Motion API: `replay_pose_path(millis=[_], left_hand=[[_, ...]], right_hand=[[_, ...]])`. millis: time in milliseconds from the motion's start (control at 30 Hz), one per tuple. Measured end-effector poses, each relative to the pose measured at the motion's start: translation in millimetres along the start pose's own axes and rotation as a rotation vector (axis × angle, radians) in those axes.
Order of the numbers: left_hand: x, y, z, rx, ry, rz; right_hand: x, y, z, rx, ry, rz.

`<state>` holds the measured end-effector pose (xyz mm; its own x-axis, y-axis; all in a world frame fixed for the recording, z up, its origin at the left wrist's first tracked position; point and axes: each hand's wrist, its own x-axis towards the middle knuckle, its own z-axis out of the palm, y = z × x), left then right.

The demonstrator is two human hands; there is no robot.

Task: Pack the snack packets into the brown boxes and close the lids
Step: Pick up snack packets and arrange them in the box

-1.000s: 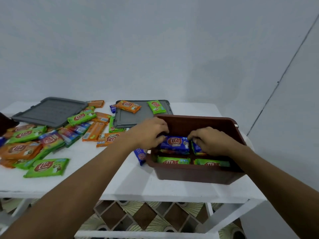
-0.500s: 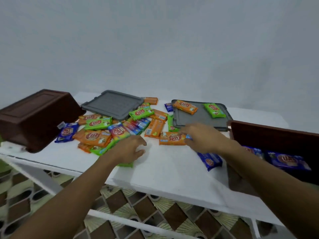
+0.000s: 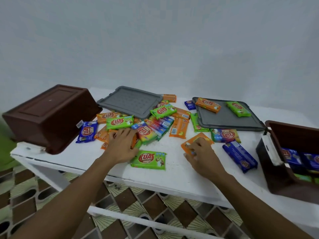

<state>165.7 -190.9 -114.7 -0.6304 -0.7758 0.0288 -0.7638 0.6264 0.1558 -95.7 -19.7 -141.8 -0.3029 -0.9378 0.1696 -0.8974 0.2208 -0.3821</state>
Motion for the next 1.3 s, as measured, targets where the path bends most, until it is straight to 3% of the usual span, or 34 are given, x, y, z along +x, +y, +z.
replay_pose_path(millis=[133,233,333,533,767,1033,1300], left_hand=[[-1,-20,-5,-0.126,-0.072,0.077],[0,-35,-13,-0.125,-0.089,0.071],[-3,-39,-18,-0.097,-0.046,0.055],[-5,-13,-28,-0.172,0.085,0.164],[5,39,-36,-0.214,0.012,0.224],[30,122,-54,-0.193,-0.039,0.354],[49,265,-78,-0.242,-0.075,0.49]], right_hand=[[-3,-7,-1,0.165,0.045,0.079],[3,-13,-3,0.032,0.064,0.297],[10,-21,-11,-0.054,-0.079,0.464],[14,-30,-18,-0.073,-0.206,0.44],[17,-29,-59,0.204,-0.392,0.369],[-3,-5,-146,-0.078,-0.14,0.149],[-59,90,-239,-0.046,0.001,0.285]])
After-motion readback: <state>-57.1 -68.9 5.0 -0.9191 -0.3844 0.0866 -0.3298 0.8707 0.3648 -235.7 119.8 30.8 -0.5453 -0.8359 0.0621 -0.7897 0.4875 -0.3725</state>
